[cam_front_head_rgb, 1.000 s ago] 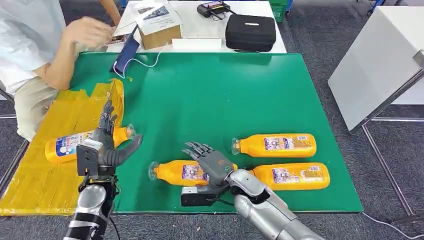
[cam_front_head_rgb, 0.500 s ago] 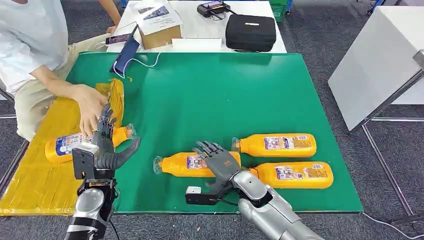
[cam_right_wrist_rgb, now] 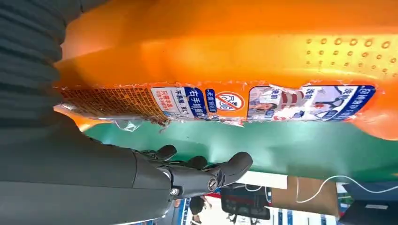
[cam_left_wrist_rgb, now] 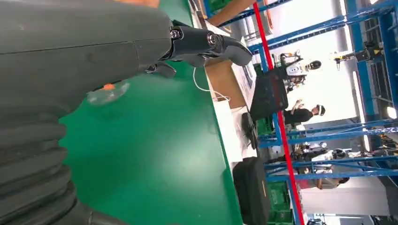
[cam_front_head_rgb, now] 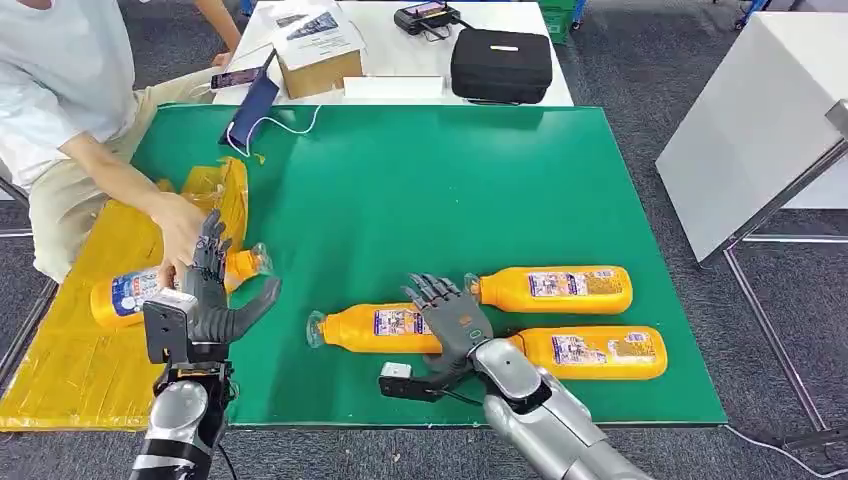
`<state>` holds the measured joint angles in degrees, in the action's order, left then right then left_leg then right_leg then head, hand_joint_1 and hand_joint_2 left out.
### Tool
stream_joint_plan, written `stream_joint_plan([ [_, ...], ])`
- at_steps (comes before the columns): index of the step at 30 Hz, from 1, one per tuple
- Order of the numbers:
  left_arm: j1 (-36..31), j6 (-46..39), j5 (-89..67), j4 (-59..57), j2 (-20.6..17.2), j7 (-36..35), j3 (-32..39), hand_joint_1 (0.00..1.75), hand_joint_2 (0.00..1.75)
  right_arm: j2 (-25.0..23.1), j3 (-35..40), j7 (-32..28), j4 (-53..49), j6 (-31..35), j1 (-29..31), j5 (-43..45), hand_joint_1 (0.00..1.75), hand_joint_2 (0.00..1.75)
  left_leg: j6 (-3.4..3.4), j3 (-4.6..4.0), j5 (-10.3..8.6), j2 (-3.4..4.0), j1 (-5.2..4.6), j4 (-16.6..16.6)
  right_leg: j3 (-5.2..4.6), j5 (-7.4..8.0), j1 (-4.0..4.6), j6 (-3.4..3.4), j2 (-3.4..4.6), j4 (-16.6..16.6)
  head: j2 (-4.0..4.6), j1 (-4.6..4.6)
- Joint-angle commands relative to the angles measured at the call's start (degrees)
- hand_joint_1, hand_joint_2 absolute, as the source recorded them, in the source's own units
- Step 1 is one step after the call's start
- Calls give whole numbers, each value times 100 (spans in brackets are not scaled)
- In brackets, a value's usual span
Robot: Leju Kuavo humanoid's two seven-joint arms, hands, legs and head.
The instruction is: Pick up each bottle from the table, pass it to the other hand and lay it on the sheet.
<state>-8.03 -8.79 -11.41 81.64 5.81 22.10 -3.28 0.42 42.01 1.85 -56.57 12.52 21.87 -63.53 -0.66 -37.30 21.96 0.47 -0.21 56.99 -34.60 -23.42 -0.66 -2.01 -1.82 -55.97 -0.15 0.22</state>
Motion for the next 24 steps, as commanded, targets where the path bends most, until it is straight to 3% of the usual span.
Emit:
stream_joint_plan([
  [1, -83, 2, 9, -128, 62, -50, 45, 0, 175, 12, -111, 290, 534, -47, 186, -423, 0, 175, 5, 30, 12, -6, 4, -2, 34, -11, 1, 5, 9, 6, 0, 0],
  [3, -92, 3, 9, -149, 68, -51, 41, 0, 175, 2, -106, 304, 659, -110, 225, -445, 0, 175, 5, 34, 13, -6, 5, -2, 38, -12, 2, 5, 10, 6, 0, 0],
  [4, -106, 5, 10, -165, 69, -53, 37, 0, 175, -1, -104, 302, 723, -133, 246, -443, 9, 175, 4, 21, 7, -5, 3, -3, 24, -7, 1, 4, 7, 6, 0, 0],
  [5, -115, 5, 10, -177, 69, -53, 33, 0, 175, -7, -96, 301, 781, -157, 267, -444, 129, 175, 6, 38, 16, -5, 5, -1, 44, -15, 2, 6, 12, 7, 0, 0],
  [7, -165, 11, 11, -240, 62, -55, 5, 0, 175, -2, -72, 93, 1022, -345, 362, -293, 173, 175, 6, 41, 17, -5, 6, 0, 46, -15, 2, 6, 13, 6, 0, 0],
  [11, -310, 39, 74, -452, 48, -51, -65, 0, 175, 77, -29, -304, 1487, -630, 614, 101, 175, 175, 3, 19, 2, -9, 1, -5, 23, -4, 0, 3, 1, 7, 0, 0],
  [24, -418, 9, 171, -555, 32, 26, -178, 0, 175, 39, 247, -453, 2028, -564, 858, 270, 175, 175, 2, 47, 1, -12, 3, -5, 49, -4, 0, 3, -3, 10, 0, 0],
])
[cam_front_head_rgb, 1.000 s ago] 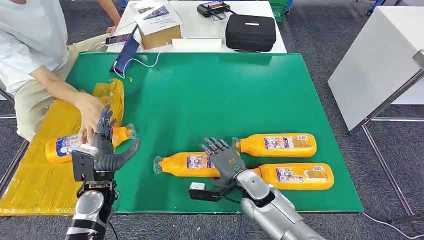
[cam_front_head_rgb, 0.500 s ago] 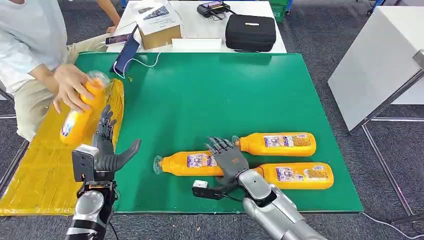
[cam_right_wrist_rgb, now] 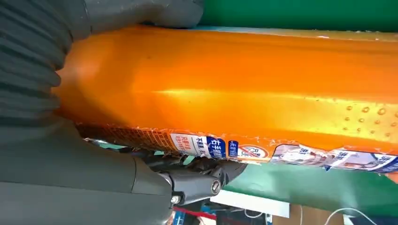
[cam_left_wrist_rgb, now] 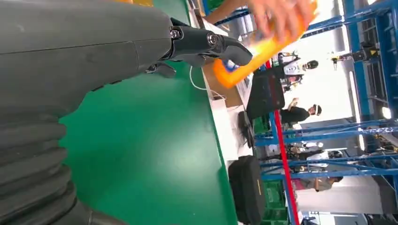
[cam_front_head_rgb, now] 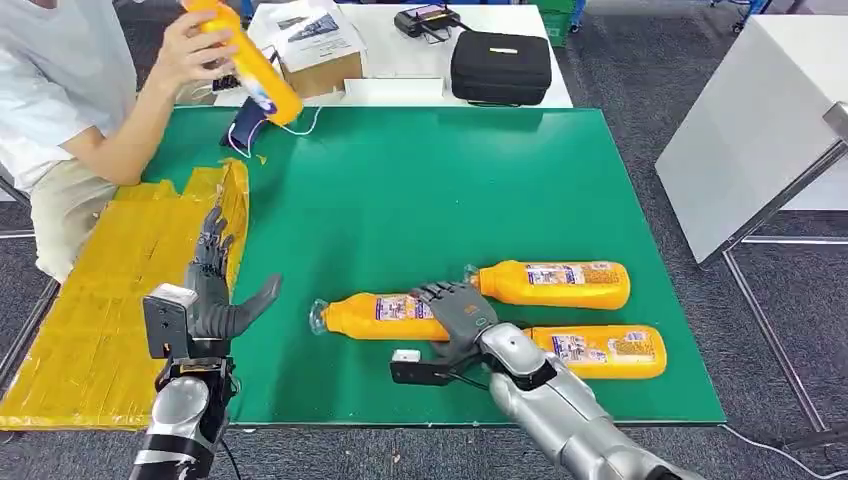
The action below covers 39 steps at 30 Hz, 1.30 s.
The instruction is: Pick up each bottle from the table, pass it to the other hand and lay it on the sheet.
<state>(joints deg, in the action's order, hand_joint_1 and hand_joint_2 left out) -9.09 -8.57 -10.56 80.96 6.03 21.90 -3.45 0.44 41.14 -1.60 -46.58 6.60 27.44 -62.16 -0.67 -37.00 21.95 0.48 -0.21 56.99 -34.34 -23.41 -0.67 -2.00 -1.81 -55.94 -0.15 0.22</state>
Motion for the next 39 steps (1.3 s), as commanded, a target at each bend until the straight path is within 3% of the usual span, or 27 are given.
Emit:
stream_joint_plan([
  [1, -301, -15, 88, -462, 4, 47, -167, 0, 175, 21, 312, -119, 994, 82, 290, 183, 175, 175, 5, 28, 4, -20, 5, -4, 37, -8, 2, 5, -5, 9, 0, 0],
  [5, -276, -9, 91, -395, 6, 46, -156, 0, 175, -3, 156, -141, 593, 353, 152, 356, 175, 175, 7, 32, 4, -20, 7, -1, 39, -7, 4, 7, -3, 8, 0, 2],
  [13, -281, 13, 6, -379, 10, -12, -303, 0, 175, -436, -1373, -840, -2214, 1850, -1148, 1390, 175, 175, 2, 12, 6, -16, 4, 2, 23, -13, 2, 6, 1, -2, 0, 0],
  [21, -347, 53, 27, -604, -25, 20, -564, 0, 175, -719, -2127, -1689, -3102, 2364, -1609, 2508, 175, 175, 7, 2, 13, -17, 1, 0, 9, -21, 0, -6, -4, -1, 0, 0],
  [34, -320, 409, 262, -523, -88, 10, -773, 0, 175, -809, -2407, -1918, -3335, 2388, -1761, 2902, 175, 175, 9, 12, 22, -17, 1, -1, 22, -27, -1, -3, 2, 3, 0, 0],
  [39, -386, 1253, 647, -444, -174, 22, -1198, 0, 175, -825, -2136, -2284, -3047, 1586, -1646, 3383, 175, 175, 10, 19, 27, -13, 3, 3, 29, -30, 1, -2, 7, 2, 0, 0],
])
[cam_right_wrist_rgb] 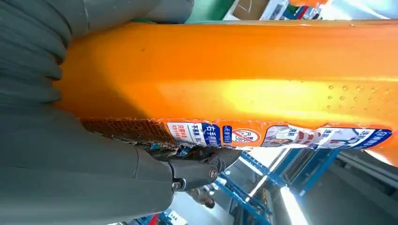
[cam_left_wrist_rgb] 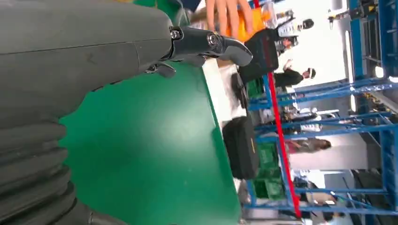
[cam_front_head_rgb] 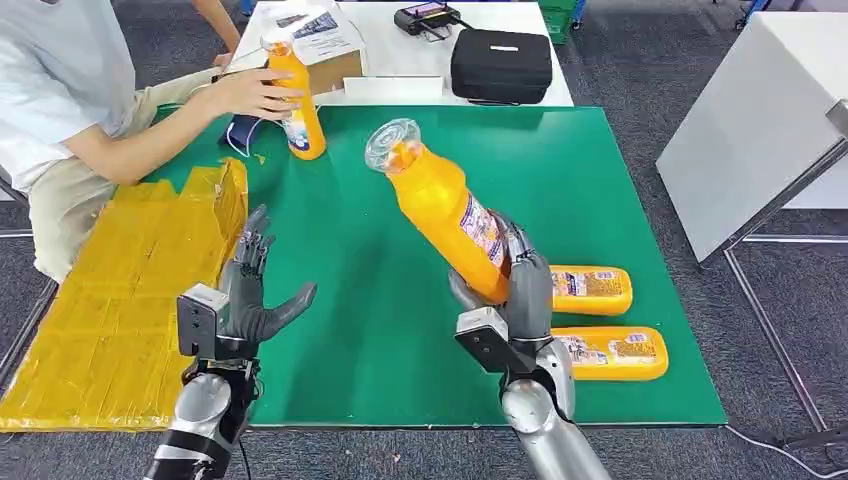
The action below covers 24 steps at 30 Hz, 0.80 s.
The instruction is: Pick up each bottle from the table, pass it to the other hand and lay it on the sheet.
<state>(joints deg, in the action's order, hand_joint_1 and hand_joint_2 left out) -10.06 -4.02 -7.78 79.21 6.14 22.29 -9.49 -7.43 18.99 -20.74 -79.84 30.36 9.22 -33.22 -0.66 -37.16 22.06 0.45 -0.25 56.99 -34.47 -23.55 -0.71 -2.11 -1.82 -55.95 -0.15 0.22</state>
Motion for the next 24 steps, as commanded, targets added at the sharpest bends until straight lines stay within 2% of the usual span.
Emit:
stream_joint_plan([
  [1, -322, 855, 391, -260, -189, -15, -676, 0, 175, -27, 223, -391, 419, -992, 230, 454, 175, 175, 6, 22, 9, -9, 6, 1, 28, -11, 3, 6, 4, 4, 0, 0],
  [4, -416, 939, 491, -227, -196, -49, -892, 0, 175, -144, 623, -418, 1066, -1187, 426, 231, 175, 175, 8, 40, 19, -3, 10, 4, 47, -16, 6, 9, 17, 5, 0, 0],
  [10, -524, 1157, 845, -309, -184, -127, -955, 0, 175, -329, 1145, -485, 1940, -1169, 641, -37, 175, 175, 8, 29, 10, 5, 8, -4, 33, -6, 6, 9, 19, 8, 0, 0],
  [17, -524, 1157, 845, -309, -184, -127, -955, 0, 175, -329, 1145, -485, 1940, -1169, 641, -37, 175, 175, 5, 25, 11, 0, 9, -1, 31, -8, 7, 6, 14, 8, 0, 2],
  [20, -524, 1157, 845, -309, -184, -127, -955, 0, 175, -329, 1145, -485, 1940, -1169, 641, -37, 175, 175, 10, 56, 26, -6, 13, 3, 67, -24, 8, 11, 18, 7, 0, 0],
  [24, -524, 1157, 845, -309, -184, -127, -955, 0, 175, -329, 1145, -485, 1940, -1169, 641, -37, 175, 175, 5, 15, 6, -4, 5, -3, 21, -5, 3, 6, 8, 7, 0, 2],
])
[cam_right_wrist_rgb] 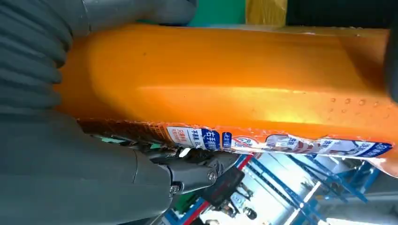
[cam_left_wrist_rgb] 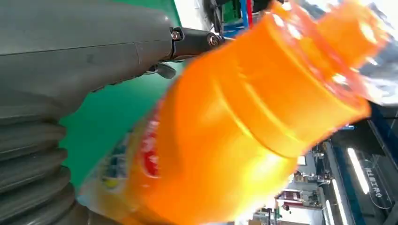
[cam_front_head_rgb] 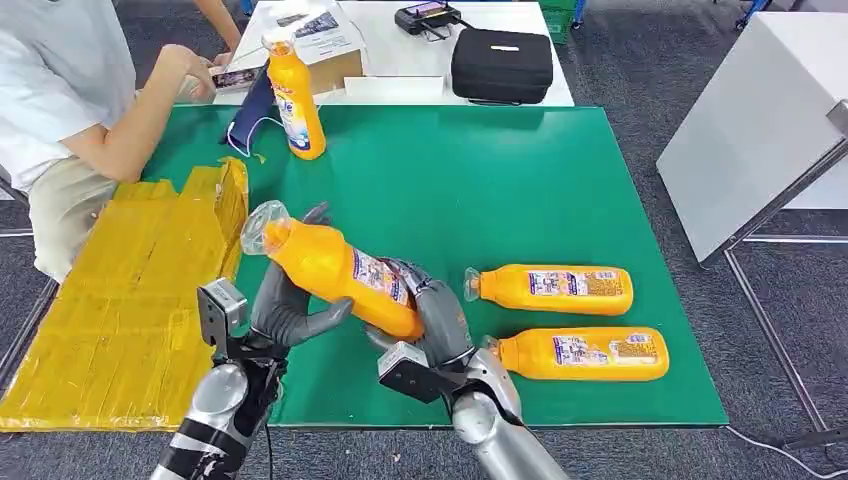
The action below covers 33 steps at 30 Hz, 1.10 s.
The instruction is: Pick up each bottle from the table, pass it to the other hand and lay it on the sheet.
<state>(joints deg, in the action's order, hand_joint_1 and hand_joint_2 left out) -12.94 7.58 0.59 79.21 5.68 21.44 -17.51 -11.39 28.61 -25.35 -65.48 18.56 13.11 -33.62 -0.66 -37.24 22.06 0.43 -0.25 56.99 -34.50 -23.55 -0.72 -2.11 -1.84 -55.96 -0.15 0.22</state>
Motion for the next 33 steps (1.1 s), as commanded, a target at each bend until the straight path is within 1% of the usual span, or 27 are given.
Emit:
stream_joint_plan([
  [1, -235, -3, 8, -309, -139, -41, -153, 0, 175, 66, 184, -24, 504, 11, 252, 3, 175, 175, 8, 37, 14, -1, 8, -1, 40, -11, 5, 9, 15, 7, 0, 0],
  [2, -235, -3, 8, -309, -139, -41, -153, 0, 175, 66, 184, -24, 504, 11, 252, 3, 175, 175, 5, 18, 5, 0, 4, -4, 18, -4, 3, 5, 10, 6, 0, 0],
  [4, -235, -3, 8, -309, -139, -41, -153, 0, 175, 66, 184, -24, 504, 11, 252, 3, 175, 175, 10, 50, 22, -3, 10, 3, 54, -19, 7, 12, 18, 4, 0, 0],
  [6, -235, -3, 8, -309, -139, -41, -153, 0, 175, 66, 184, -24, 504, 11, 252, 3, 175, 175, 5, 21, 6, -1, 4, -3, 22, -6, 3, 5, 10, 6, 0, 0],
  [7, -240, 30, 43, -322, -143, -46, -163, 0, 175, 74, 204, -23, 525, -1, 271, -13, 175, 175, 7, 36, 15, -2, 8, -1, 39, -13, 6, 8, 14, 7, 0, 0],
  [8, -256, 101, 136, -345, -151, -58, -175, 0, 175, 67, 300, -13, 624, -52, 310, -50, 175, 175, 5, 22, 7, -1, 4, -3, 22, -6, 2, 5, 9, 6, 0, 0],
  [9, -259, 101, 137, -345, -153, -58, -173, 0, 175, 55, 317, -12, 636, -54, 298, -58, 175, 175, 8, 43, 18, -2, 9, 0, 46, -15, 6, 8, 15, 7, 0, 0],
  [11, -288, 95, 135, -378, -150, -60, -189, 0, 175, 2, 398, -25, 796, -82, 341, -85, 175, 175, 5, 23, 7, 0, 5, -3, 24, -6, 3, 5, 11, 6, 0, 0],
  [12, -304, 97, 136, -387, -145, -59, -201, 0, 175, -24, 452, -35, 870, -67, 356, -121, 175, 175, 8, 43, 17, 0, 9, 0, 46, -14, 7, 9, 17, 7, 0, 0],
  [13, -306, 97, 136, -388, -141, -59, -204, 0, 175, -34, 463, -35, 883, -70, 348, -122, 175, 175, 6, 27, 9, 0, 6, -2, 29, -7, 4, 6, 12, 7, 0, 0],
  [14, -316, 99, 138, -398, -138, -59, -217, 0, 175, -41, 503, -41, 964, -78, 376, -139, 175, 175, 9, 46, 18, 0, 9, 1, 48, -15, 6, 9, 18, 6, 0, 0],
  [15, -320, 102, 141, -405, -139, -58, -226, 0, 175, -49, 529, -39, 1008, -67, 392, -156, 175, 175, 7, 30, 10, -1, 8, -1, 31, -8, 6, 7, 12, 7, 0, 2],
  [16, -331, 111, 155, -418, -143, -56, -237, 0, 175, -55, 560, -37, 1075, -38, 416, -167, 175, 175, 9, 42, 15, -2, 10, 0, 44, -14, 7, 10, 16, 7, 0, 0],
  [18, -343, 137, 203, -454, -142, -50, -243, 0, 175, -61, 595, -51, 1145, -4, 441, -149, 175, 175, 4, 18, 3, -3, 4, -4, 17, -4, 3, 5, 6, 6, 0, 0],
  [19, -346, 135, 207, -469, -145, -49, -248, 0, 175, -59, 606, -57, 1155, 9, 448, -136, 175, 175, 7, 32, 10, -5, 7, -1, 34, -10, 5, 8, 8, 6, 0, 0],
  [20, -349, 171, 258, -497, -129, -49, -245, 175, 175, -59, 607, -59, 1154, 20, 454, -119, 175, 175, 6, 24, 6, -4, 6, -4, 24, -6, 4, 6, 7, 7, 0, 0],
  [21, -360, 165, 259, -531, -116, -49, -256, 175, 175, -54, 615, -62, 1154, 25, 464, -95, 175, 175, 8, 39, 14, -6, 10, -1, 42, -13, 7, 9, 10, 8, 0, 0],
  [23, -376, 156, 268, -567, -104, -44, -273, 175, 175, -44, 611, -66, 1133, 41, 467, -68, 175, 175, 4, 17, 3, -5, 4, -5, 18, -4, 2, 4, 4, 7, 0, 2],
  [25, -393, 145, 267, -589, -101, -44, -276, 175, 175, -35, 601, -82, 1065, 73, 455, -47, 175, 175, 9, 49, 20, -12, 12, 3, 55, -20, 8, 10, 9, 7, 0, 2],
  [26, -402, 138, 268, -606, -102, -41, -274, 175, 175, -25, 604, -82, 1032, 63, 452, -43, 175, 175, 4, 17, 5, -6, 4, -2, 17, -6, 2, 4, 3, 5, 0, 0],
  [28, -414, 106, 256, -629, -96, -28, -257, 175, 175, -13, 599, -72, 948, 60, 435, -26, 175, 175, 8, 41, 17, -13, 10, 2, 46, -18, 6, 9, 6, 5, 0, 0],
  [30, -410, 86, 253, -627, -91, -26, -236, 175, 175, 1, 591, -68, 866, 74, 411, -16, 175, 175, 5, 18, 6, -6, 5, 0, 19, -7, 4, 5, 4, 4, 0, 0],
  [31, -405, 74, 249, -623, -91, -24, -230, 175, 175, 7, 585, -68, 825, 80, 398, -9, 175, 175, 8, 35, 14, -10, 9, 2, 39, -15, 6, 8, 6, 5, 0, 0],
  [32, -402, 61, 243, -624, -89, -23, -223, 175, 175, 15, 583, -63, 790, 79, 386, -8, 175, 175, 6, 23, 7, -10, 5, -1, 25, -10, 3, 6, 2, 5, 0, 0],
  [33, -405, 45, 233, -634, -87, -22, -219, 175, 175, 23, 578, -62, 750, 80, 372, -4, 175, 175, 7, 30, 11, -9, 7, 0, 32, -12, 4, 7, 6, 4, 0, 2],
])
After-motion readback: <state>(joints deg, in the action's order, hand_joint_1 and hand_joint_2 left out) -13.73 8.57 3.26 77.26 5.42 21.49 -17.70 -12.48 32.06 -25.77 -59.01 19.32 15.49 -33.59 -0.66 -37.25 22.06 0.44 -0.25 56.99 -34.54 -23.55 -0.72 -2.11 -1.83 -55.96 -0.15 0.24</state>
